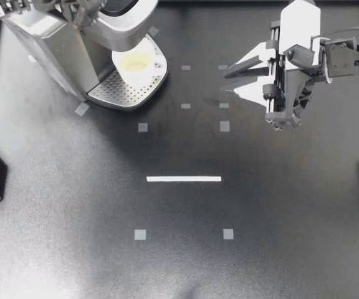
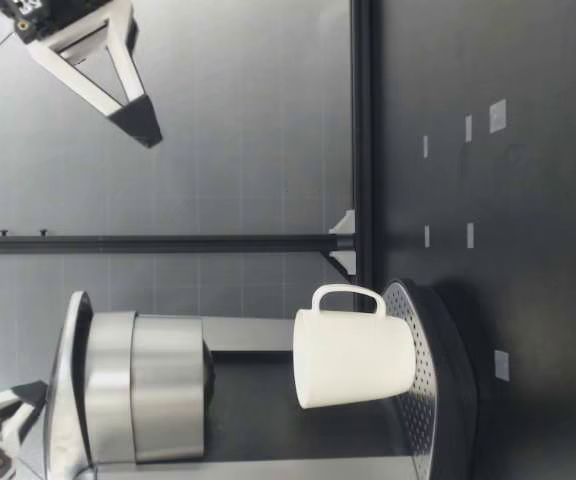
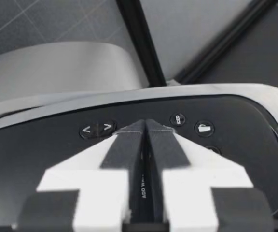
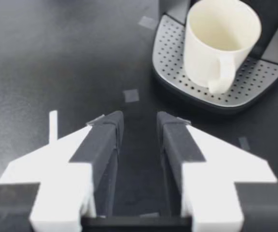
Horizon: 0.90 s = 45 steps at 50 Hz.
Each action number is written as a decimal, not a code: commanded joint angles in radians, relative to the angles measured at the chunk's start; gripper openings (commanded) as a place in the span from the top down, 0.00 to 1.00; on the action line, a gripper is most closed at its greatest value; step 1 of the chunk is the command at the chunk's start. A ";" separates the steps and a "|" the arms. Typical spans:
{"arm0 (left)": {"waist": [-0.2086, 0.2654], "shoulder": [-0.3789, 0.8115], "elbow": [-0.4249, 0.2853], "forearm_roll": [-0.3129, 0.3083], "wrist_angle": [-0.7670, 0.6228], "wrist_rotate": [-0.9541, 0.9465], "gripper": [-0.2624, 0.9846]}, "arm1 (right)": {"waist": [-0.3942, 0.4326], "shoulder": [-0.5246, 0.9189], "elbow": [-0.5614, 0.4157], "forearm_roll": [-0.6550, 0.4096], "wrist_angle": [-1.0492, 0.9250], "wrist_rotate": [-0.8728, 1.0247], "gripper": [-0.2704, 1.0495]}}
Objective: Place the coffee capsule inside the capsule container, then place the cup onto the center of the cup tray.
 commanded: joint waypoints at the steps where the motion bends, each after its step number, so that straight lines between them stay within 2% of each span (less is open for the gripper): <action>1: 0.005 -0.008 -0.008 -0.009 -0.005 0.002 0.71 | 0.005 -0.020 -0.011 0.003 -0.017 -0.002 0.50; 13: 0.005 -0.002 0.008 -0.021 0.003 0.002 0.71 | 0.005 -0.020 -0.011 0.002 -0.018 -0.002 0.50; 21: 0.005 0.025 0.015 -0.049 0.031 0.011 0.71 | 0.005 -0.020 -0.009 0.002 -0.020 -0.002 0.50; 36: 0.005 0.057 0.008 -0.140 0.058 0.067 0.71 | 0.005 -0.014 -0.008 0.002 -0.023 -0.003 0.50; 45: 0.005 0.049 0.003 -0.144 0.072 0.074 0.71 | 0.005 -0.012 -0.008 0.000 -0.031 -0.003 0.50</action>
